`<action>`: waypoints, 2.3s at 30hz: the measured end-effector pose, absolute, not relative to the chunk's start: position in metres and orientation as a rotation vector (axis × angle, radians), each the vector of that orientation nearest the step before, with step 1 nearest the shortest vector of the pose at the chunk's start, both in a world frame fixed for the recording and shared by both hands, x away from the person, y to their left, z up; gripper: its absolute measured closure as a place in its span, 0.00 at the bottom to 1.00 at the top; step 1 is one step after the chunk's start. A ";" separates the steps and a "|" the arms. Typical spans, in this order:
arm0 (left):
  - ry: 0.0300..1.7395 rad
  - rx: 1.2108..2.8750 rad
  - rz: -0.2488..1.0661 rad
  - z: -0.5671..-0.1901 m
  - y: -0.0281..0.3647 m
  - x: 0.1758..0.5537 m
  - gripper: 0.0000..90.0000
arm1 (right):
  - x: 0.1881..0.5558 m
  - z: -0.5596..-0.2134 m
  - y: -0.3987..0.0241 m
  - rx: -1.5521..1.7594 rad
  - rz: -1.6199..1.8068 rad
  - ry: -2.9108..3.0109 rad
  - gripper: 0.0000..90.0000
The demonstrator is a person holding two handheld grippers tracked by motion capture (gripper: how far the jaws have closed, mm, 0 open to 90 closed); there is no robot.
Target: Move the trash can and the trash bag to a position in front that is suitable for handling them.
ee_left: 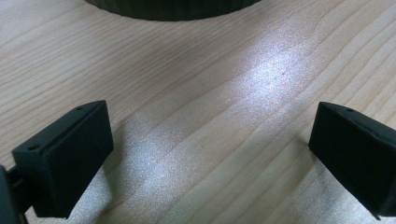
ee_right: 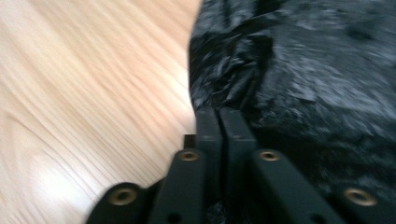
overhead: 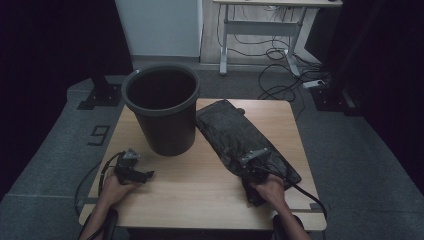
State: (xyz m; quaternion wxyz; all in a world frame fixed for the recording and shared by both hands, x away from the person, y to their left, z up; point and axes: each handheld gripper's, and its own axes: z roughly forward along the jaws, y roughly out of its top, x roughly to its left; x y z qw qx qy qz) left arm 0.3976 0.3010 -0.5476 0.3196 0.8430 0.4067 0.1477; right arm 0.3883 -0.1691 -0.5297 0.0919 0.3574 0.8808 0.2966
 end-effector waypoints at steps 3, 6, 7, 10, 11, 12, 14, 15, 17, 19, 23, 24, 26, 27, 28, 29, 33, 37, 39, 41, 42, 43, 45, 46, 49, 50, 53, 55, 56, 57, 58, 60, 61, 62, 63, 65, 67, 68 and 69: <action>1.070 2.215 0.390 -0.548 0.301 0.398 0.00 | 0.389 -0.520 -0.159 1.037 0.877 2.625 0.57; 1.069 2.216 0.389 -0.548 0.301 0.398 0.00 | 0.388 -0.503 -0.171 1.023 0.883 2.558 0.41; 1.069 2.216 0.388 -0.548 0.301 0.398 0.00 | 0.388 -0.497 -0.178 1.025 0.875 2.533 0.38; 1.070 2.216 0.388 -0.548 0.301 0.398 0.00 | 0.392 -0.486 -0.205 1.062 0.825 2.447 0.35; 1.069 2.216 0.389 -0.548 0.301 0.398 0.00 | 0.395 -0.485 -0.215 1.079 0.790 2.417 0.35; 1.070 2.216 0.388 -0.548 0.301 0.398 0.00 | 0.399 -0.485 -0.227 1.111 0.763 2.388 0.35; 1.070 2.216 0.388 -0.548 0.301 0.398 0.00 | 0.408 -0.490 -0.251 1.204 0.743 2.343 0.38; 1.070 2.215 0.388 -0.548 0.301 0.398 0.00 | 0.413 -0.495 -0.266 1.273 0.746 2.316 0.41; 1.070 2.215 0.388 -0.548 0.301 0.398 0.00 | 0.418 -0.503 -0.284 1.366 0.758 2.290 0.45; 1.070 2.215 0.388 -0.548 0.301 0.398 0.00 | 0.422 -0.514 -0.299 1.441 0.763 2.275 0.50; 1.070 2.216 0.388 -0.548 0.301 0.398 0.00 | 0.423 -0.531 -0.310 1.467 0.766 2.321 0.74; 1.070 2.214 0.390 -0.548 0.301 0.398 0.00 | 0.421 -0.532 -0.312 1.443 0.784 2.314 0.83; 1.070 2.216 0.389 -0.548 0.301 0.398 0.00 | 0.416 -0.533 -0.310 1.419 0.814 2.334 0.95; 1.070 2.215 0.389 -0.548 0.301 0.398 0.00 | 0.416 -0.533 -0.310 1.419 0.814 2.334 0.95; 1.070 2.215 0.389 -0.548 0.301 0.398 0.00 | 0.413 -0.533 -0.306 1.399 0.813 2.347 0.96; 1.070 2.216 0.388 -0.548 0.301 0.398 0.00 | 0.408 -0.532 -0.300 1.378 0.812 2.363 0.97; 1.070 2.214 0.391 -0.548 0.301 0.398 0.00 | 0.378 -0.531 -0.265 1.267 0.798 2.430 0.94; 1.071 2.214 0.391 -0.548 0.301 0.397 0.00 | 0.339 -0.529 -0.227 1.136 0.785 2.533 0.84; 1.072 2.214 0.391 -0.548 0.301 0.397 0.00 | 0.331 -0.523 -0.219 1.094 0.708 2.522 0.70; 1.072 2.214 0.391 -0.548 0.301 0.397 0.00 | 0.342 -0.512 -0.229 1.150 0.713 2.439 0.60; 1.072 2.214 0.391 -0.548 0.301 0.397 0.00 | 0.351 -0.509 -0.234 1.189 0.729 2.411 0.55; 1.072 2.214 0.391 -0.548 0.301 0.397 0.00 | 0.365 -0.506 -0.241 1.236 0.745 2.356 0.48; 1.072 2.213 0.390 -0.548 0.301 0.397 0.00 | 0.401 -0.506 -0.248 1.299 0.775 2.307 0.42; 1.071 2.213 0.390 -0.548 0.301 0.398 0.00 | 0.401 -0.506 -0.248 1.299 0.775 2.307 0.41; 1.071 2.214 0.390 -0.548 0.301 0.398 0.00 | 0.436 -0.512 -0.238 1.328 0.864 2.315 0.41; 1.070 2.215 0.390 -0.548 0.301 0.398 0.00 | 0.444 -0.513 -0.233 1.324 0.848 2.315 0.41; 1.071 2.214 0.390 -0.548 0.301 0.398 0.00 | 0.472 -0.521 -0.220 1.353 0.832 2.332 0.48; 1.071 2.214 0.390 -0.548 0.301 0.398 0.00 | 0.485 -0.526 -0.214 1.368 0.837 2.360 0.63; 1.071 2.214 0.390 -0.548 0.301 0.398 0.00 | 0.489 -0.528 -0.212 1.368 0.823 2.381 0.73; 1.071 2.214 0.390 -0.548 0.301 0.398 0.00 | 0.490 -0.531 -0.210 1.359 0.811 2.386 0.82; 1.071 2.214 0.390 -0.548 0.301 0.398 0.00 | 0.490 -0.531 -0.210 1.354 0.818 2.386 0.89; 1.071 2.214 0.390 -0.548 0.301 0.398 0.00 | 0.485 -0.532 -0.210 1.347 0.844 2.411 0.96; 1.071 2.214 0.390 -0.548 0.301 0.398 0.00 | 0.478 -0.531 -0.209 1.334 0.838 2.422 0.97; 1.071 2.214 0.390 -0.548 0.301 0.398 0.00 | 0.468 -0.531 -0.207 1.310 0.829 2.439 0.97; 1.071 2.214 0.390 -0.548 0.301 0.398 0.00 | 0.461 -0.530 -0.205 1.300 0.827 2.451 0.97; 1.070 2.215 0.390 -0.548 0.301 0.398 0.00 | 0.435 -0.526 -0.201 1.232 0.788 2.483 0.75; 1.068 2.216 0.389 -0.548 0.300 0.398 0.00 | 0.434 -0.524 -0.201 1.233 0.777 2.461 0.66; 1.069 2.215 0.390 -0.548 0.300 0.398 0.00 | 0.437 -0.520 -0.203 1.242 0.768 2.434 0.62; 1.069 2.216 0.390 -0.548 0.300 0.398 0.00 | 0.442 -0.517 -0.205 1.255 0.777 2.408 0.56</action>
